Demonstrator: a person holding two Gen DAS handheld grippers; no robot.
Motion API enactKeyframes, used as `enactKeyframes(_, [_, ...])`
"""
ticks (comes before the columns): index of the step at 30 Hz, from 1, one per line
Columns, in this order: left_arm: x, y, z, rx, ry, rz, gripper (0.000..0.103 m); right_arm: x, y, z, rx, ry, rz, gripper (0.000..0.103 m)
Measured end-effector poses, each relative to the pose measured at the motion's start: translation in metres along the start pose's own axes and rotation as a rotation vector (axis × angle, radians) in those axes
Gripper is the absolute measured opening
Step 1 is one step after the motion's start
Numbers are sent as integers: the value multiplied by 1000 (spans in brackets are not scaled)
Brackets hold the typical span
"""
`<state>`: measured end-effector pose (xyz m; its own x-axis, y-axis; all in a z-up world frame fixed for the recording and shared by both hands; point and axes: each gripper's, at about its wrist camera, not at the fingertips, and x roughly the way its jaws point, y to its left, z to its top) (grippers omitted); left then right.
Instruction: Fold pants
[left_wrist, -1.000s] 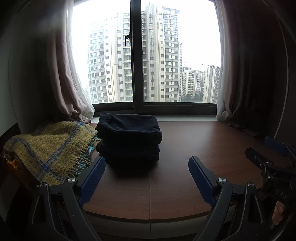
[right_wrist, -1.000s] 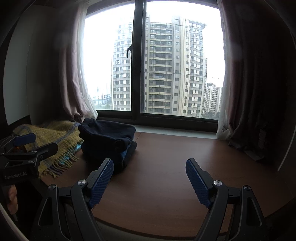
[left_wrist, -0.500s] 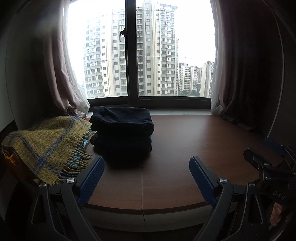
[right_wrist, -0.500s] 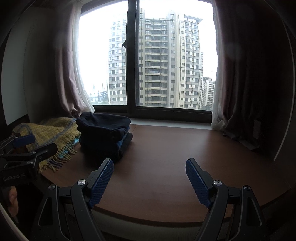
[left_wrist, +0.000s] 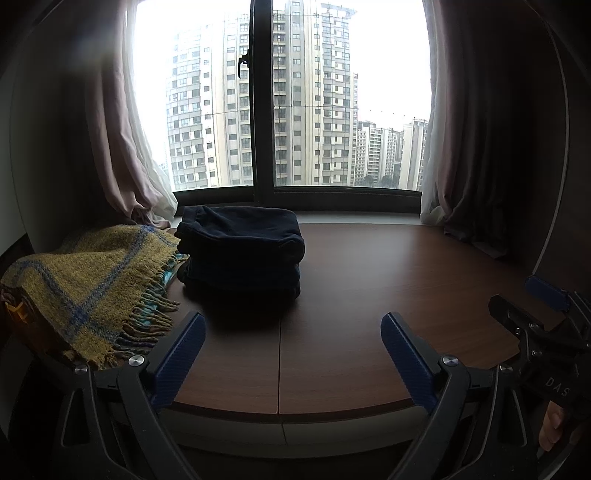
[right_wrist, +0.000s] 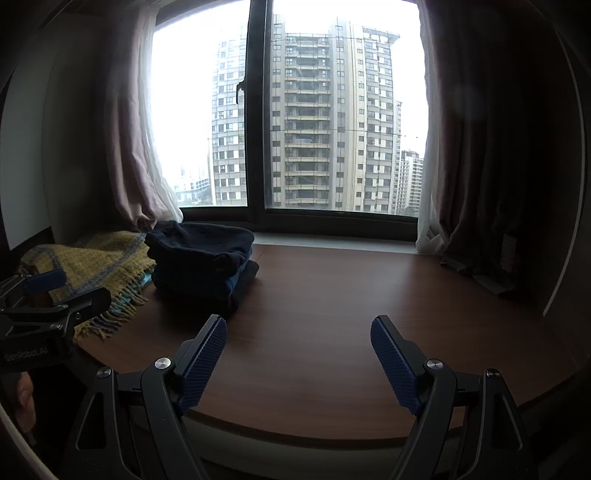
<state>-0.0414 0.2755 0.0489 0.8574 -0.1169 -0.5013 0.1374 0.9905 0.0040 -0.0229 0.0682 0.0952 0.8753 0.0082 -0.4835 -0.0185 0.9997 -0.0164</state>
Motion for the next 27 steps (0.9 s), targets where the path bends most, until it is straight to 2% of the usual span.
enactKeyframes(8, [1, -2, -1, -6, 10, 2, 102, 3, -2, -2, -2, 14, 4, 81])
enactKeyframes(27, [5, -4, -4, 12, 24, 9, 103, 6, -3, -4, -4, 29, -1, 81])
